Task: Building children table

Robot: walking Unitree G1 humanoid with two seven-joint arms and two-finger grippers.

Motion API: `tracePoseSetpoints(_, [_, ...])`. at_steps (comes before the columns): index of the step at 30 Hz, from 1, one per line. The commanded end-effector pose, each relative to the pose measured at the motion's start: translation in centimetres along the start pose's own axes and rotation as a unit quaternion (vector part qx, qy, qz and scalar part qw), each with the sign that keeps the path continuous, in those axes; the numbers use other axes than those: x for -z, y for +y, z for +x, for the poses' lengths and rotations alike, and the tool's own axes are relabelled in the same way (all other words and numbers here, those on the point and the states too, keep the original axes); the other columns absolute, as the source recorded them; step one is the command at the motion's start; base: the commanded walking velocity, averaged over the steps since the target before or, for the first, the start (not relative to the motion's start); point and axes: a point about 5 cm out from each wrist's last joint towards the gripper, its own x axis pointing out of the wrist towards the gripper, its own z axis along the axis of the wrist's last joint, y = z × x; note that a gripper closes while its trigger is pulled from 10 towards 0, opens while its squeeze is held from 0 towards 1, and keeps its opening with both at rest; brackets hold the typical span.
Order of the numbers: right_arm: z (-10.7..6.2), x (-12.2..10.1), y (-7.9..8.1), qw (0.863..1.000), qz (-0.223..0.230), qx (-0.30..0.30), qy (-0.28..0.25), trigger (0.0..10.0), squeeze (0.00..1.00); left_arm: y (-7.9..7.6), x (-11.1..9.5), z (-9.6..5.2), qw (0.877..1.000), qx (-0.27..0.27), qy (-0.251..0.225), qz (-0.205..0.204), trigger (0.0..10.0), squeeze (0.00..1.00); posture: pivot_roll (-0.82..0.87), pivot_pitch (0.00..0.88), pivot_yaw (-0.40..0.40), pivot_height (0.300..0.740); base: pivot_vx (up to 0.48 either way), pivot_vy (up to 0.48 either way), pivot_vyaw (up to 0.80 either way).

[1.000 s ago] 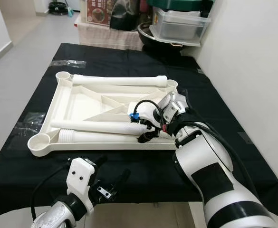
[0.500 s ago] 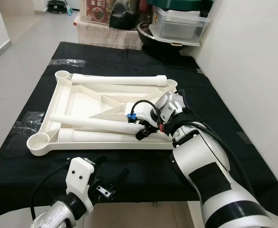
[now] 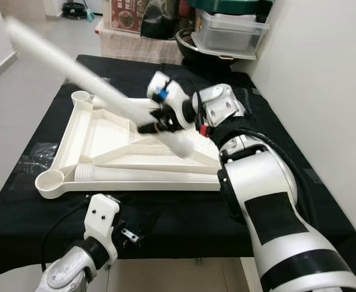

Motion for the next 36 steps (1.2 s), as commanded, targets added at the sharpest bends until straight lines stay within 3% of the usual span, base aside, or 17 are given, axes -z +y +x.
tracePoseSetpoints(1, [-0.2,-0.8,-0.1,1.000,0.004,0.004,-0.024,0.0,0.00,0.1,0.1,0.1,1.000,-0.002,0.000,-0.004,10.0,0.00,0.06,0.000,-0.148,0.740,0.000,0.000,0.00])
tracePoseSetpoints(2, [-0.2,-0.8,-0.1,1.000,0.004,0.004,-0.024,0.0,0.00,0.1,0.1,0.1,1.000,-0.002,0.000,-0.004,10.0,0.00,0.06,0.000,-0.148,0.740,0.000,0.000,0.00])
tracePoseSetpoints(3, [-0.3,-1.8,-0.3,0.996,0.029,0.015,-0.084,0.0,0.00,0.7,-0.4,0.4,1.000,-0.016,-0.011,0.002,10.0,0.00,0.06,0.000,-0.145,0.740,0.000,0.000,0.00])
tracePoseSetpoints(4, [-0.3,-1.8,-0.3,0.996,0.029,0.015,-0.084,0.0,0.00,0.7,-0.4,0.4,1.000,-0.016,-0.011,0.002,10.0,0.00,0.06,0.000,-0.145,0.740,0.000,0.000,0.00])
tracePoseSetpoints(5, [-0.2,-1.9,-0.3,0.986,0.061,0.036,-0.151,0.0,0.00,1.7,-1.5,0.9,0.999,-0.033,-0.032,0.012,10.0,1.00,0.06,0.000,-0.134,0.740,0.000,0.000,0.00])
tracePoseSetpoints(7, [-0.2,-1.9,-0.3,0.986,0.061,0.036,-0.151,0.0,0.00,1.7,-1.5,0.9,0.999,-0.033,-0.032,0.012,10.0,1.00,0.06,0.000,-0.134,0.740,0.000,0.000,0.00])
tracePoseSetpoints(8, [-0.1,-1.7,-0.2,0.975,0.090,0.049,-0.198,0.0,0.00,2.6,-2.4,1.2,0.997,-0.050,-0.048,0.018,10.0,1.00,0.07,0.000,-0.131,0.740,0.000,0.000,0.00])
tracePoseSetpoints(10, [-0.1,-1.7,-0.2,0.975,0.090,0.049,-0.198,0.0,0.00,2.6,-2.4,1.2,0.997,-0.050,-0.048,0.018,10.0,1.00,0.07,0.000,-0.131,0.740,0.000,0.000,0.00])
tracePoseSetpoints(11, [0.2,-0.8,0.0,0.964,0.121,0.064,-0.230,0.0,0.00,3.5,-3.2,1.7,0.996,-0.063,-0.059,0.024,10.0,0.00,0.06,0.000,-0.119,0.740,0.000,0.000,0.00])
tracePoseSetpoints(12, [0.7,0.1,0.5,0.952,0.152,0.077,-0.255,0.0,0.00,4.2,-3.8,2.2,0.994,-0.072,-0.068,0.034,10.0,0.00,0.06,0.000,-0.114,0.740,0.000,0.000,0.00])
tracePoseSetpoints(13, [0.7,0.1,0.5,0.952,0.152,0.077,-0.255,0.0,0.00,4.2,-3.8,2.2,0.994,-0.072,-0.068,0.034,10.0,0.00,0.06,0.000,-0.114,0.740,0.000,0.000,0.00])
tracePoseSetpoints(14, [1.3,1.2,1.5,0.934,0.195,0.094,-0.285,0.0,0.00,5.0,-4.5,3.0,0.993,-0.082,-0.075,0.047,10.0,0.00,0.05,0.000,-0.104,0.740,0.000,0.000,0.00])
tracePoseSetpoints(19, [1.7,1.6,2.4,0.927,0.206,0.097,-0.298,0.0,0.00,5.3,-4.8,3.5,0.992,-0.084,-0.078,0.058,10.0,0.00,0.06,0.000,-0.103,0.740,0.000,0.000,0.00])
tracePoseSetpoints(21, [2.5,2.2,3.9,0.913,0.248,0.098,-0.310,0.0,0.00,5.7,-5.1,4.2,0.991,-0.078,-0.074,0.082,10.0,0.00,0.06,0.000,-0.098,0.740,0.000,0.000,0.00])
tracePoseSetpoints(30, [3.0,2.1,6.5,0.909,0.253,0.094,-0.317,0.0,0.00,6.4,-5.2,5.0,0.990,-0.079,-0.072,0.087,10.0,0.00,0.05,0.000,-0.090,0.740,0.000,0.000,0.00])
tracePoseSetpoints(36, [2.8,2.3,7.2,0.908,0.261,0.091,-0.315,0.0,0.00,6.8,-5.2,5.3,0.990,-0.087,-0.071,0.089,10.0,0.00,0.05,0.000,-0.091,0.740,0.000,0.000,0.00])
